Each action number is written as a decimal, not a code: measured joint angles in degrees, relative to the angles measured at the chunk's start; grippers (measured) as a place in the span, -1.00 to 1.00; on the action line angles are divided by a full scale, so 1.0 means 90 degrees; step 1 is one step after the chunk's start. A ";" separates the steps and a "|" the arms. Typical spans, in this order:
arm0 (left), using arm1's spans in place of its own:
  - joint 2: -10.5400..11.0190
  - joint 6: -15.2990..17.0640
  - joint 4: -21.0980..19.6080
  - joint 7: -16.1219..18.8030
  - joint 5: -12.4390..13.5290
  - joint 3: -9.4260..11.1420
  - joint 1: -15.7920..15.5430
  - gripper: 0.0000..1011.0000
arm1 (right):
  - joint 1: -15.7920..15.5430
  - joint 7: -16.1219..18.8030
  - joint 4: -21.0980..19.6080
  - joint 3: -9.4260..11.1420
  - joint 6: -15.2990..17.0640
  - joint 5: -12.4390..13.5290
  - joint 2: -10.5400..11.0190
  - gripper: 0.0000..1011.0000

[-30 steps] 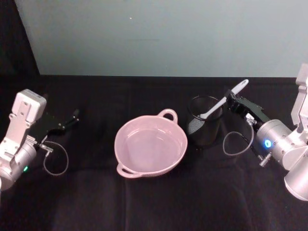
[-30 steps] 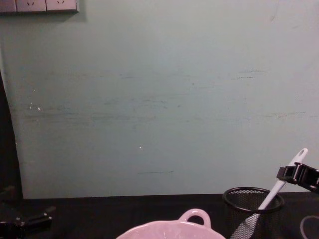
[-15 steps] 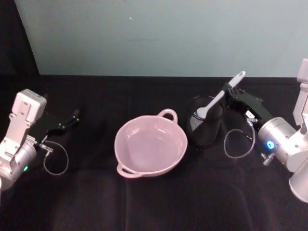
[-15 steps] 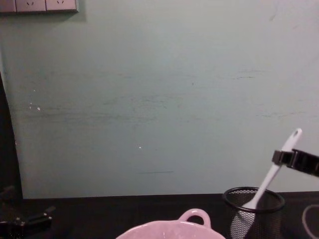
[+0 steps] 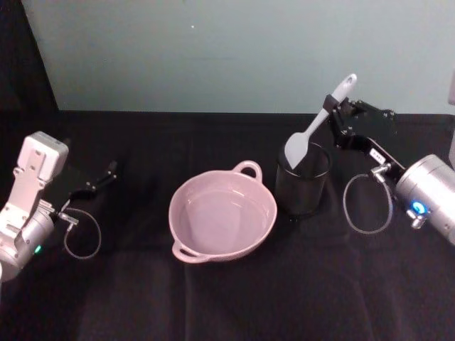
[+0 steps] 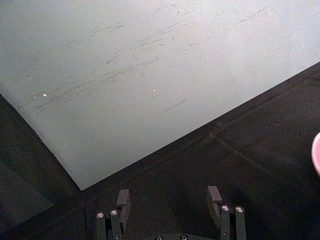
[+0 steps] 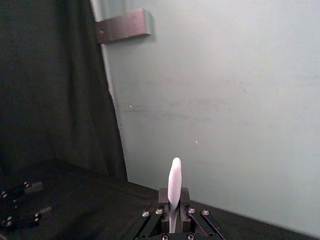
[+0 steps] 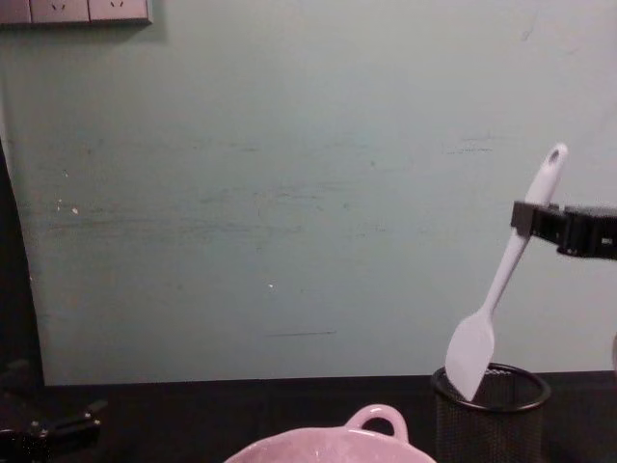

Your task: Use the one hand to pick up the spoon and stir the clear water in the bowl.

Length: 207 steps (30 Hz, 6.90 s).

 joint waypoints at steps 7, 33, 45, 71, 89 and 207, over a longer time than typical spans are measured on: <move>0.0000 0.0000 0.0000 0.0000 0.0000 0.0000 0.0000 1.00 | 0.0106 0.0315 -0.0370 0.0076 0.0005 -0.0376 0.0340 -0.76; 0.0000 0.0000 0.0000 0.0000 0.0000 0.0000 0.0000 1.00 | 0.1657 0.1393 -0.0667 -0.1086 0.1672 -0.0227 0.0580 -0.76; 0.0000 0.0000 0.0000 0.0000 0.0000 0.0000 0.0000 1.00 | 0.1872 0.1658 0.0312 -0.1903 0.1144 -0.0724 0.0228 -0.76; 0.0000 0.0000 0.0000 0.0000 0.0000 0.0000 0.0000 1.00 | 0.1509 0.2165 0.0817 -0.1992 0.0719 -0.0755 0.0143 -0.76; 0.0000 0.0000 0.0000 0.0000 0.0000 0.0000 0.0000 1.00 | 0.1692 0.1904 0.1591 -0.2158 -0.0064 -0.0955 -0.0512 -0.76; 0.0000 0.0000 0.0000 0.0000 0.0000 0.0000 0.0000 1.00 | 0.0928 0.1353 0.2040 -0.1642 -0.1392 -0.1794 -0.1385 -0.76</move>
